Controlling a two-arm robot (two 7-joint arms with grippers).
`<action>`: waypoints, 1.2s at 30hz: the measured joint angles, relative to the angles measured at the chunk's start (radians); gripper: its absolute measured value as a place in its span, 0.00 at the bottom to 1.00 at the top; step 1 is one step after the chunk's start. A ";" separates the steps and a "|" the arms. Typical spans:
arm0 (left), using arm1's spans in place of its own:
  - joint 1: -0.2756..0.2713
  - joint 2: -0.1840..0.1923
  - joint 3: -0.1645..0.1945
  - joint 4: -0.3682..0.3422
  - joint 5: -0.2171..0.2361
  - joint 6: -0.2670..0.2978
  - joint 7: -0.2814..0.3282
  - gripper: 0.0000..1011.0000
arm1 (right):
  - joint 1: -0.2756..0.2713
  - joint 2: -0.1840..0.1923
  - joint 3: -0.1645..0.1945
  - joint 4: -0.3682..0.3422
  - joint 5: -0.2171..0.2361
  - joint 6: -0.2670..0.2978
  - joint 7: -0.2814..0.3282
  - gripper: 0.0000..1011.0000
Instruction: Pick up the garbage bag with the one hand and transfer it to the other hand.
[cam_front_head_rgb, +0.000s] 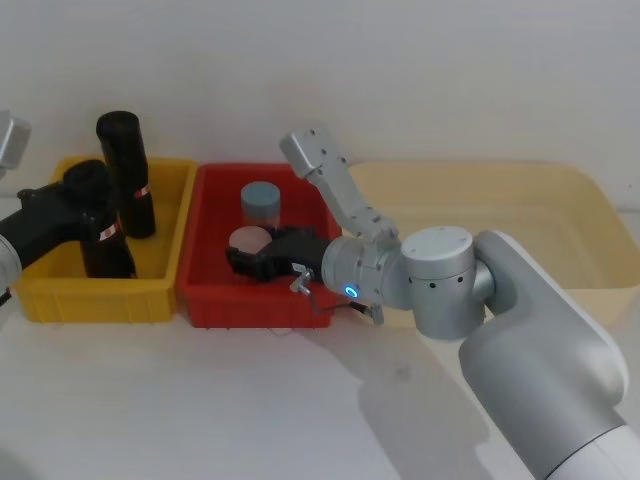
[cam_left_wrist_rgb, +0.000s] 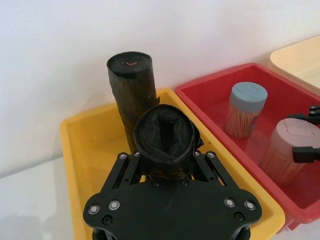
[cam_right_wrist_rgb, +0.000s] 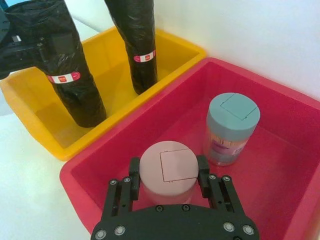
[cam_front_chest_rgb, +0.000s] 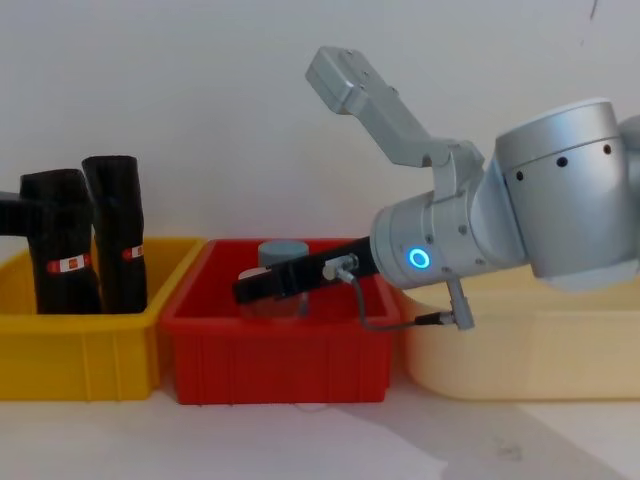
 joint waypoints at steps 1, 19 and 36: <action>0.001 0.000 -0.001 -0.002 0.001 -0.001 0.001 0.34 | -0.001 0.001 0.001 -0.003 0.000 -0.001 0.001 0.64; -0.011 0.011 -0.047 -0.170 -0.003 0.011 0.021 0.34 | -0.054 0.060 0.056 -0.243 0.034 -0.037 -0.003 0.64; -0.181 -0.062 0.044 -0.184 -0.035 0.044 -0.033 0.34 | -0.131 0.166 0.156 -0.501 0.010 0.027 -0.105 0.64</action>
